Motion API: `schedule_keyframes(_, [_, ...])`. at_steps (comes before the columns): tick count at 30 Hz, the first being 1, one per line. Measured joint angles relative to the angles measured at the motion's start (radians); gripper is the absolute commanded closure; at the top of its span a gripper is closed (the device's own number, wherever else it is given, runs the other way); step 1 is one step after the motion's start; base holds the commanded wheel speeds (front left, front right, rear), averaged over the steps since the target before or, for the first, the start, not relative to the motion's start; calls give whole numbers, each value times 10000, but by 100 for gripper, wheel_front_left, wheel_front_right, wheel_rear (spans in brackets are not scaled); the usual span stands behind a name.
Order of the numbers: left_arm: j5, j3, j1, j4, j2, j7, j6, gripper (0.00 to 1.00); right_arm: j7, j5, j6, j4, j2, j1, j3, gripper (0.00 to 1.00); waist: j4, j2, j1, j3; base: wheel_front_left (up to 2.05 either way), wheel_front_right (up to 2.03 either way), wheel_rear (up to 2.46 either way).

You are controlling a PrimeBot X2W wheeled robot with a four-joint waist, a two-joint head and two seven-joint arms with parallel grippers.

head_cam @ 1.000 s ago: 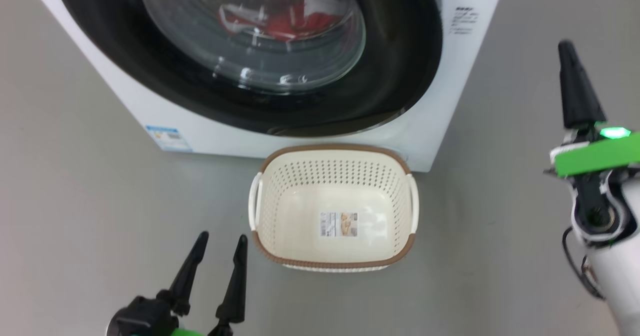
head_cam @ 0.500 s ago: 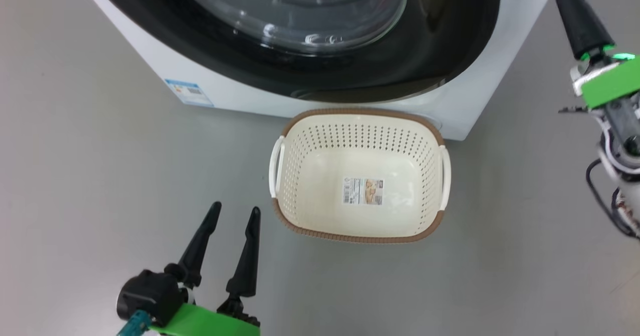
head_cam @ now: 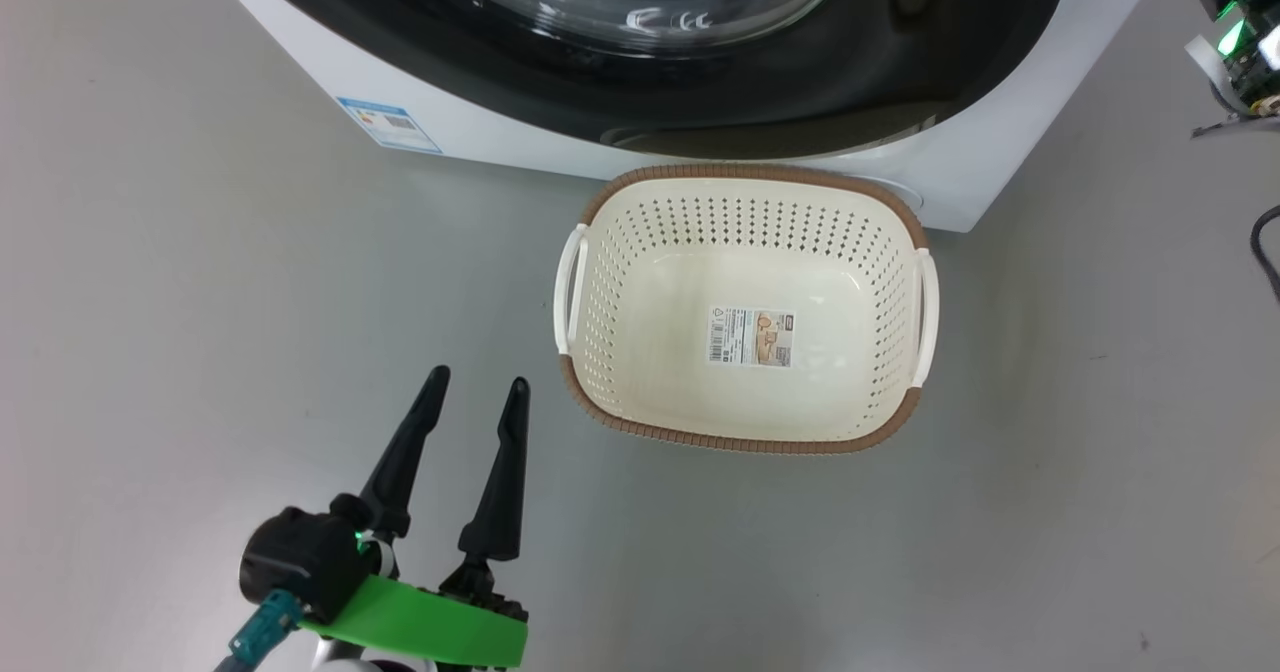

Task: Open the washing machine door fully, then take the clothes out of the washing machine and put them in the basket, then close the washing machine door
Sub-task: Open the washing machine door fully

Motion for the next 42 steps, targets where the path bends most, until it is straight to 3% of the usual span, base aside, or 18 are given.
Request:
schedule_keyframes(10, [-232, -224, -197, 6, -12, 0, -2, 0, 1868, 441, 0, 1012, 148, -806, -232, 100, 114, 0, 0, 446, 0, 0, 0])
schedule_keyframes(27, [-407, -290, -461, 52, -19, 0, 4, 0, 2754, 96, -73, 1530, 541, -1113, -477, 100, 242, 0, 0, 518, 0, 0, 0])
schedule_keyframes(42, [-282, -173, -361, 125, -17, 0, 2, 0, 3501, -205, -73, 1114, 1168, 155, -548, 100, -78, 0, -1, -283, 0, 0, 0])
